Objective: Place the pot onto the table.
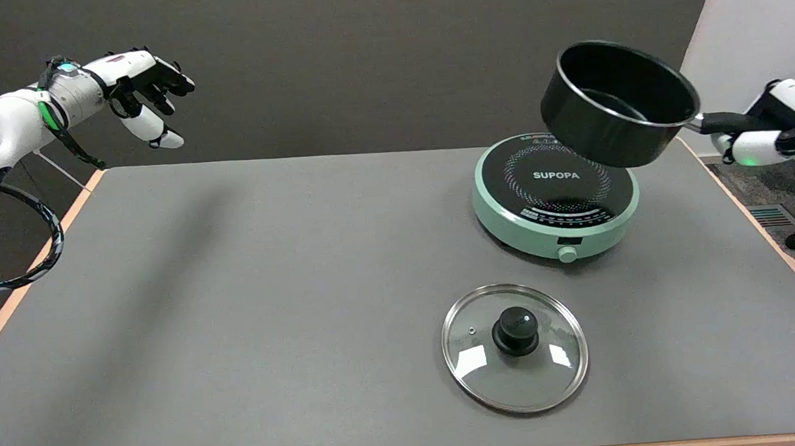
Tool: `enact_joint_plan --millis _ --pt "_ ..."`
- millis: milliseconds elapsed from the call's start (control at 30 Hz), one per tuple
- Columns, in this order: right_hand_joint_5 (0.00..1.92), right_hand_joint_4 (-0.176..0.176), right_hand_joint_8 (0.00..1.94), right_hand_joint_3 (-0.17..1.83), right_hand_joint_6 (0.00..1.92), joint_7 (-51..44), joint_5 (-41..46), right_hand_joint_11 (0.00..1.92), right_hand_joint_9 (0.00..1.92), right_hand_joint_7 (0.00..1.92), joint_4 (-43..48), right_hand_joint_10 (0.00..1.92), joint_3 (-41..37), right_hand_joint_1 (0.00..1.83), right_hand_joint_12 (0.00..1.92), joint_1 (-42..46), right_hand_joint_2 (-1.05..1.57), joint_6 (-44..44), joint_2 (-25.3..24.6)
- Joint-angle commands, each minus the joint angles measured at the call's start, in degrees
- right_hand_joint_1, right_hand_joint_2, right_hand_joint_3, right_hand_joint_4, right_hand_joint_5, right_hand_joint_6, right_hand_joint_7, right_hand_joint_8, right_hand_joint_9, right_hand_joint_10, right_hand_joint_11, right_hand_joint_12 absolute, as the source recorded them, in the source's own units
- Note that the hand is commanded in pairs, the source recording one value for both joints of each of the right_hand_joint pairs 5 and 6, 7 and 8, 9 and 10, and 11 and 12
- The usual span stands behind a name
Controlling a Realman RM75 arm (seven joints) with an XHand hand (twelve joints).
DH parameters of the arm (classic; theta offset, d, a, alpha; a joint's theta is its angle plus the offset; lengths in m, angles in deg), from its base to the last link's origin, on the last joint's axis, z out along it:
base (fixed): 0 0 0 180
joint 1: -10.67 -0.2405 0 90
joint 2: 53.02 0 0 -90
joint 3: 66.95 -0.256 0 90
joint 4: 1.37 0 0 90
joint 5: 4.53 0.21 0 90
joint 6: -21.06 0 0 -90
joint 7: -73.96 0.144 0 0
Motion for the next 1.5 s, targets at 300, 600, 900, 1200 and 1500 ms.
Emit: enact_joint_plan --millis 300,600,900,1200,1500 --pt "1.92 -0.029 1.92 1.18 1.92 -0.8 0.5 1.92 1.92 1.92 4.4 1.92 -21.9 0.98 1.92 15.9 1.20 14.2 -20.4" --pt "1.92 -0.028 1.92 1.20 1.92 -2.7 0.5 1.92 1.92 1.92 2.4 1.92 -24.1 0.99 1.92 18.5 1.19 19.6 -24.9" --pt "1.92 -0.028 1.92 1.21 1.92 -5.3 0.5 1.92 1.92 1.92 -1.5 1.92 -23.9 0.99 1.92 19.0 1.19 26.2 -28.2" --pt "1.92 -0.028 1.92 1.22 1.92 -8.7 0.5 1.92 1.92 1.92 -8.1 1.92 -23.8 1.01 1.92 19.0 1.17 32.9 -29.4" --pt "1.92 -0.027 1.92 1.24 1.92 -14.8 0.6 1.92 1.92 1.92 -13.4 1.92 -26.5 1.02 1.92 18.9 1.15 34.6 -30.3"
